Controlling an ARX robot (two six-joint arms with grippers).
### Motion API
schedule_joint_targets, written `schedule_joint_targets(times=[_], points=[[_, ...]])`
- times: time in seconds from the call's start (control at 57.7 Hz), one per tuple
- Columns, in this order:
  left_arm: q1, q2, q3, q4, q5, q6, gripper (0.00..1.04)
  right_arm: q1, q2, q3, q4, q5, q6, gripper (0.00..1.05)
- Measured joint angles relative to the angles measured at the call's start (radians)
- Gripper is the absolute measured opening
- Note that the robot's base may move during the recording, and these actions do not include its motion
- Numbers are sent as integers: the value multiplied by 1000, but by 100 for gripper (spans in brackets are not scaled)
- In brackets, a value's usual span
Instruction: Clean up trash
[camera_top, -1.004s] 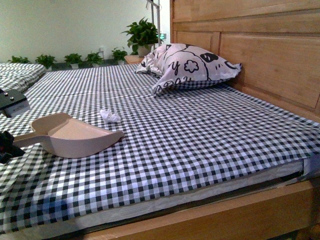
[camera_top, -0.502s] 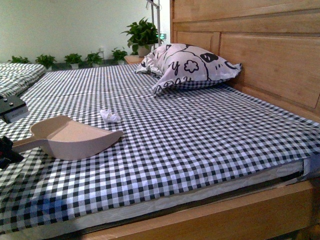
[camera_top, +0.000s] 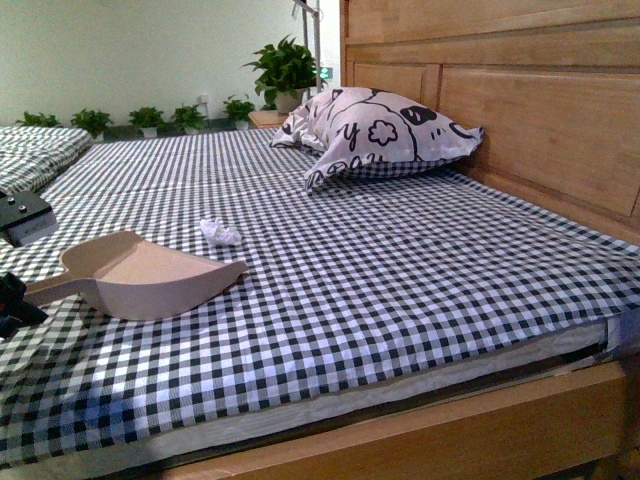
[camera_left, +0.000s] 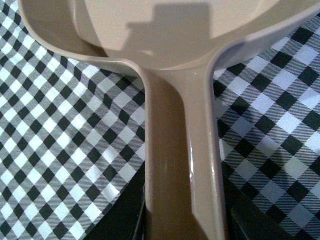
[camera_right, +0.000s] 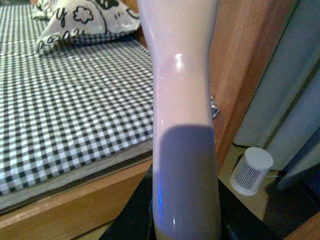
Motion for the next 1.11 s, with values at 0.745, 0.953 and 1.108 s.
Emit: schedule_joint_targets(times=[0.745,0.953,1.108], points=[[1,0,0,0,0,0,27,-283,1407,1107,101,-380,-364,19],[1,0,0,0,0,0,27,-197,1584,1427,34,-425,-447,19],[1,0,0,0,0,0,27,-122,1722,1679,-15,-448,-558,19]])
